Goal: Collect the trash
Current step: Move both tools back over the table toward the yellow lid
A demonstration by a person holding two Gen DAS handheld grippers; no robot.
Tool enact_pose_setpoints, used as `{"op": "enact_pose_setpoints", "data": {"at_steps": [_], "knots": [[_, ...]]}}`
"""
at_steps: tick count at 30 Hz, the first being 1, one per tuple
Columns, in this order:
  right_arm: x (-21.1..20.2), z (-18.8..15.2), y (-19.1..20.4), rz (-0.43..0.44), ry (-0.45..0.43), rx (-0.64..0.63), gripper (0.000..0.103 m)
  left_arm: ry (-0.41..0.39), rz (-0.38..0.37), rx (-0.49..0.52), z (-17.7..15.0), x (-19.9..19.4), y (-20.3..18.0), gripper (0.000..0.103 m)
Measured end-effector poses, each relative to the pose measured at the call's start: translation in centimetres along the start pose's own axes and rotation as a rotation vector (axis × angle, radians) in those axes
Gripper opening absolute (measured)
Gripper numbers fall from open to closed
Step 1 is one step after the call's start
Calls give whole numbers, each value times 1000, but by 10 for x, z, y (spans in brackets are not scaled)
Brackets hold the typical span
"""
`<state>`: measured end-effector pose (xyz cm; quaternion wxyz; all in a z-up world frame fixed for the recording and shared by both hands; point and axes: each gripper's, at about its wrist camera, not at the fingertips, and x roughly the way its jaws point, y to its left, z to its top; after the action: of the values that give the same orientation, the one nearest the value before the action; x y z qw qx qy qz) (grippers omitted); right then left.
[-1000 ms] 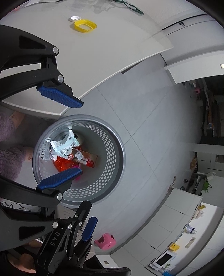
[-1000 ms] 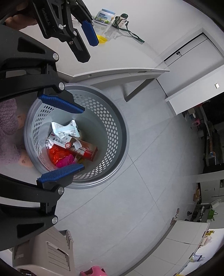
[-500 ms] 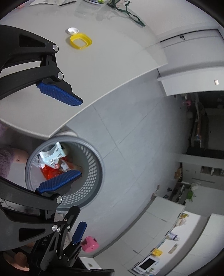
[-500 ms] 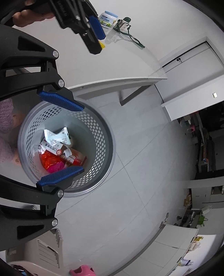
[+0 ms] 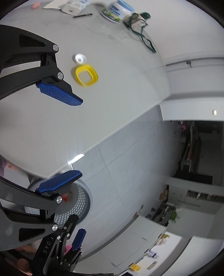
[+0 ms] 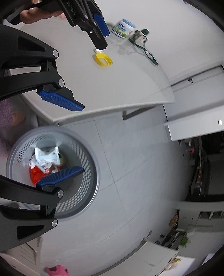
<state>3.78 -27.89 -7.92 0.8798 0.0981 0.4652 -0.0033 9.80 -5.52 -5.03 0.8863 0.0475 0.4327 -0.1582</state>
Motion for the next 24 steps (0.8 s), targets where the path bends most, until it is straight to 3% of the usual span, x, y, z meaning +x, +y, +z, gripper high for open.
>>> {"op": "enact_pose_setpoints", "data": {"at_steps": [12, 24], "knots": [[39, 31, 94, 84, 27, -116, 65, 13, 104, -151, -24, -10, 100, 76], [91, 30, 166, 150, 92, -190, 65, 25, 228, -246, -47, -13, 184, 79]]}}
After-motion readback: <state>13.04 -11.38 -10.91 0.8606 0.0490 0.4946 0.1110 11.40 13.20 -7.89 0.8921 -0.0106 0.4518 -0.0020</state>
